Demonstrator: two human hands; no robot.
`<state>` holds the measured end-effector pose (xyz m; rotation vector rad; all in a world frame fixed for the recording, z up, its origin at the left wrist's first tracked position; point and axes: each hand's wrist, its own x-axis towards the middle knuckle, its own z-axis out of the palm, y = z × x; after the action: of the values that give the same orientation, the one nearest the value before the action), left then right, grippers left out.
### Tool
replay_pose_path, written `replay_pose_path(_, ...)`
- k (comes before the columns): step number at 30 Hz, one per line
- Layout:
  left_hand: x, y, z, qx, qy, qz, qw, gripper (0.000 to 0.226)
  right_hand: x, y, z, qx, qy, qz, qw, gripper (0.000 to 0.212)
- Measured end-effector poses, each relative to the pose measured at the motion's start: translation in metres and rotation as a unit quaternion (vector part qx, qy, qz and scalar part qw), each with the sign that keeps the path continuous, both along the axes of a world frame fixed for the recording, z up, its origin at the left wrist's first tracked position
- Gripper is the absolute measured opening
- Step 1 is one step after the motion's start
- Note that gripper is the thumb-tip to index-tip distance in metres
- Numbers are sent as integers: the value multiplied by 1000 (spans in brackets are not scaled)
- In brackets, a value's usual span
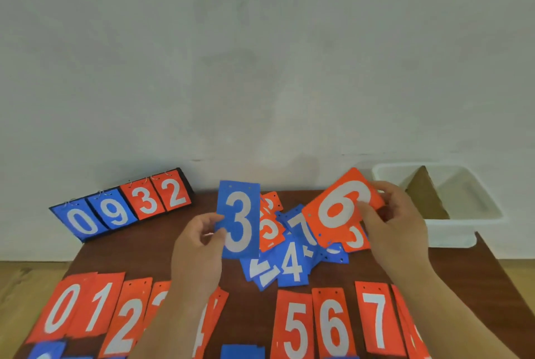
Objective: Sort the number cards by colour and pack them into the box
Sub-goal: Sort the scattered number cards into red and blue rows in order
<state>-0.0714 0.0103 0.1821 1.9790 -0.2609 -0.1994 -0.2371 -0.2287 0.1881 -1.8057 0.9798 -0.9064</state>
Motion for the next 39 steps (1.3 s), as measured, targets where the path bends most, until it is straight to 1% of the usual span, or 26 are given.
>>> replay_pose_path(2,-26,2,21,-36,-19,-25,999,24,-24,9,16,9,-19,9,1000,30)
replay_pose_path(4,-51,4,30,-52,-24,-42,997,27,-51,17,24,15,-29,13,999,33)
replay_pose_path(7,-88,1,25,-59,-7,-67,996,36,-93,29,27,31,-9,15,999,28)
replay_pose_path(9,-113,-5,17,-47,-1,-82,996,40,-120,35,25,55,-5,6,998,24)
replay_pose_path(12,-151,-19,3,-32,21,-82,996,40,-158,41,21,102,-28,-22,994,19)
replay_pose_path(14,-173,-27,-7,-25,36,-75,996,38,-177,47,18,134,-49,-38,989,20)
replay_pose_path(16,-194,-34,-16,-23,62,-73,995,35,-191,54,10,146,-57,-47,986,20)
replay_pose_path(18,-213,-39,-20,-33,99,-72,992,32,-199,61,0,162,-50,-56,984,17)
replay_pose_path(20,-226,-42,-22,-60,115,-55,990,28,-203,70,-12,174,-28,-58,983,16)
replay_pose_path(23,-232,-44,-21,-86,107,-12,990,17,-204,85,-24,179,-6,-33,983,14)
replay_pose_path(24,-232,-44,-20,-81,92,-8,992,19,-203,89,-26,180,1,-17,984,12)
replay_pose_path(26,-229,-42,-17,-60,65,-5,996,30,-199,98,-29,184,23,20,982,10)
replay_pose_path(29,-220,-37,-10,-67,61,-6,996,36,-191,105,-33,198,42,69,977,12)
replay_pose_path(31,-207,-31,-7,-68,71,-30,995,36,-185,104,-32,206,50,91,973,15)
replay_pose_path(34,-186,-20,-2,-35,76,-112,990,37,-174,98,-30,217,56,108,969,15)
replay_pose_path(36,-172,-14,-2,-16,88,-159,983,39,-164,95,-31,206,97,137,964,10)
replay_pose_path(39,-153,-8,-8,-10,114,-180,977,40,-145,101,-37,204,144,202,947,14)
